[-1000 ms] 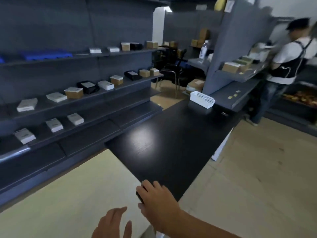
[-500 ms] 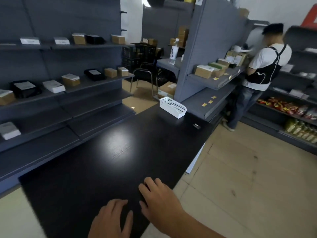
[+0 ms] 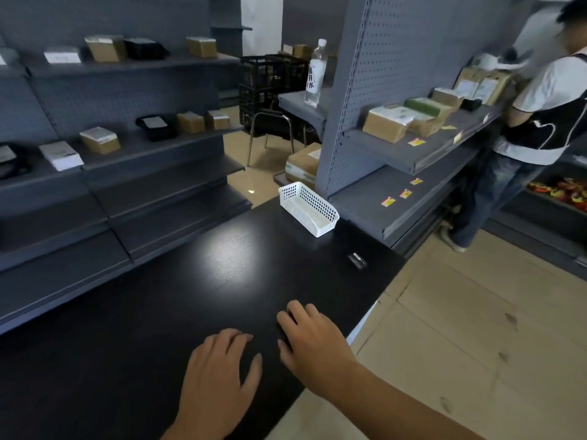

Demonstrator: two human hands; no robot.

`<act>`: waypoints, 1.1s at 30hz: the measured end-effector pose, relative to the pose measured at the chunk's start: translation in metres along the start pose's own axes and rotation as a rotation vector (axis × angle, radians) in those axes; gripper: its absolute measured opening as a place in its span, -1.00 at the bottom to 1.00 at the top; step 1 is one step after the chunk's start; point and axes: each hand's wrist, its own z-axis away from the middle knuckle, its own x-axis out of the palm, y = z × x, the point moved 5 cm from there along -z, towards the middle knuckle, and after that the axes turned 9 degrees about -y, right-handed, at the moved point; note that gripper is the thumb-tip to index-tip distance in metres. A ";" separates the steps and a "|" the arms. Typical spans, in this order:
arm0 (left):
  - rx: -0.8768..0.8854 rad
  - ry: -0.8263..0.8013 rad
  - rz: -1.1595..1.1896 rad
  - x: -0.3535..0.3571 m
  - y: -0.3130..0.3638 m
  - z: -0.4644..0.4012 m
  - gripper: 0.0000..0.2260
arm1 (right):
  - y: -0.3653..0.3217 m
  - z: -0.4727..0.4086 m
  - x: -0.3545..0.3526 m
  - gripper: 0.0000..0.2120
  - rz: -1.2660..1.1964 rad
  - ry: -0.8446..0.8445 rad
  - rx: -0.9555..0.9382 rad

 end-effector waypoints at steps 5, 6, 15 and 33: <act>-0.093 0.042 -0.004 0.015 0.064 -0.069 -0.59 | 0.106 -0.029 -0.014 -0.69 0.015 -0.007 -0.043; -0.114 0.046 0.001 0.017 0.074 -0.081 -0.60 | 0.124 -0.036 -0.017 -0.69 0.026 -0.013 -0.056; -0.219 0.107 0.012 0.039 0.108 -0.206 -0.56 | 0.244 -0.119 -0.014 -0.72 0.092 -0.074 -0.114; -0.463 0.054 0.010 0.055 0.097 -0.331 -0.52 | 0.385 -0.306 0.005 -0.74 0.145 -0.153 -0.114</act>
